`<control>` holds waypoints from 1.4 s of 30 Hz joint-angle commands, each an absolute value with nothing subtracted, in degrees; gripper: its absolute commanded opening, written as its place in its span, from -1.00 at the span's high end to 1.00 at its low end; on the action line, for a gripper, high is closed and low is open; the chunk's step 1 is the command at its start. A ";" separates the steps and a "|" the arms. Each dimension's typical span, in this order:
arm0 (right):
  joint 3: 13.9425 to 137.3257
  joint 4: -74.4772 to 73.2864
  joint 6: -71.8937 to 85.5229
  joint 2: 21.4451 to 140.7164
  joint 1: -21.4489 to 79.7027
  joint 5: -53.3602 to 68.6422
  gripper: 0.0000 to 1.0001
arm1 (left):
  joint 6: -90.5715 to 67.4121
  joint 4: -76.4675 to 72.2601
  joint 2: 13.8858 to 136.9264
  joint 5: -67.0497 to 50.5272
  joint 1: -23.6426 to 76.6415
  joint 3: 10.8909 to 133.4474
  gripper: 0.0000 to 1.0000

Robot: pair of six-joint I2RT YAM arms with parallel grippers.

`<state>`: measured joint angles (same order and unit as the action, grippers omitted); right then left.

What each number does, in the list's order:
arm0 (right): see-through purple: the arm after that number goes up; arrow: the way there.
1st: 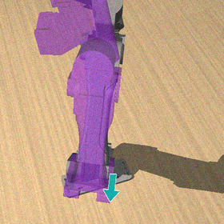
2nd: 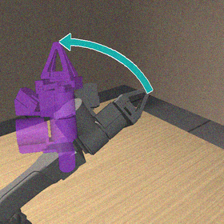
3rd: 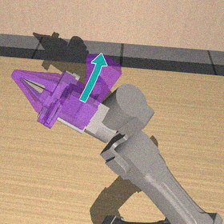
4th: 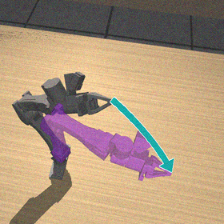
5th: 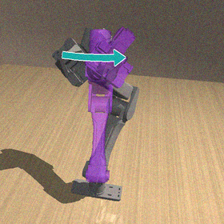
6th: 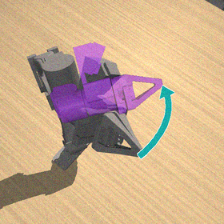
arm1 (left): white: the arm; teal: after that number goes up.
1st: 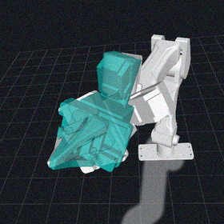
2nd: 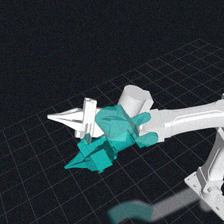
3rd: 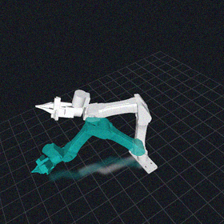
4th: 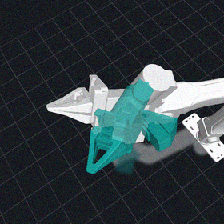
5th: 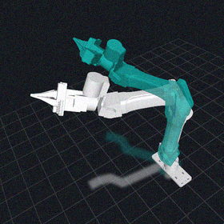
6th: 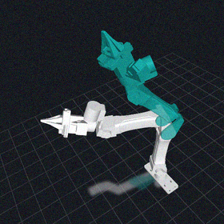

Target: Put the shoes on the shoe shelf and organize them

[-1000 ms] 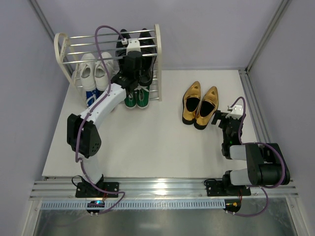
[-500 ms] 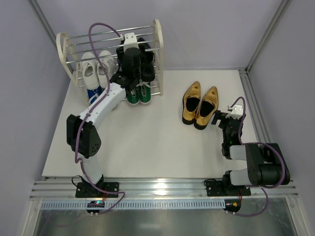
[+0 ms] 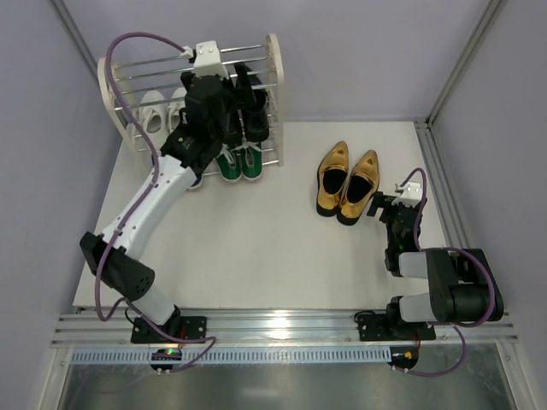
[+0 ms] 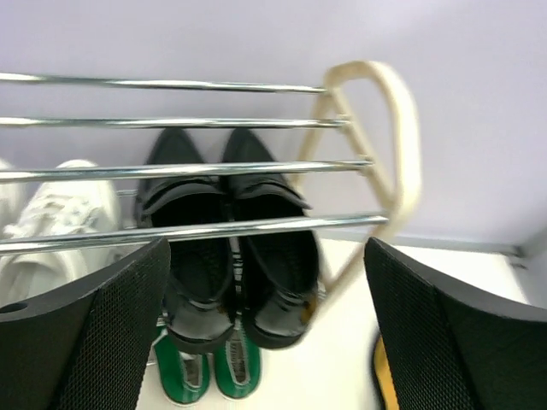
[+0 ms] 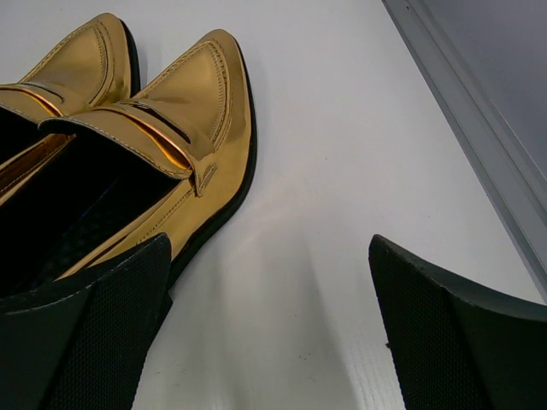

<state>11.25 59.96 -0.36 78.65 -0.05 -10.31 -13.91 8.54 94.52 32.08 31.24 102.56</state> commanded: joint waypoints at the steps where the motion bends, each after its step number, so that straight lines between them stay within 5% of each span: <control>1: 11.60 64.34 -0.70 78.22 0.00 -10.20 -0.95 | -15.21 16.77 90.53 16.82 33.74 101.88 -0.84; 9: 11.51 64.34 -0.70 78.22 0.00 -10.20 -0.95 | -18.36 10.38 93.06 9.58 47.19 86.22 -0.99; 20: 11.60 64.34 -0.79 78.13 0.00 -10.28 -0.95 | -15.65 22.30 120.04 8.18 52.99 112.64 -0.99; 32: 11.60 64.34 -0.70 78.22 0.00 -10.20 -0.95 | -11.34 24.61 132.71 6.42 54.32 121.46 -0.99; 42: 11.51 64.34 -0.70 78.22 0.00 -10.11 -0.95 | -10.11 29.27 141.94 11.42 54.40 130.69 -0.68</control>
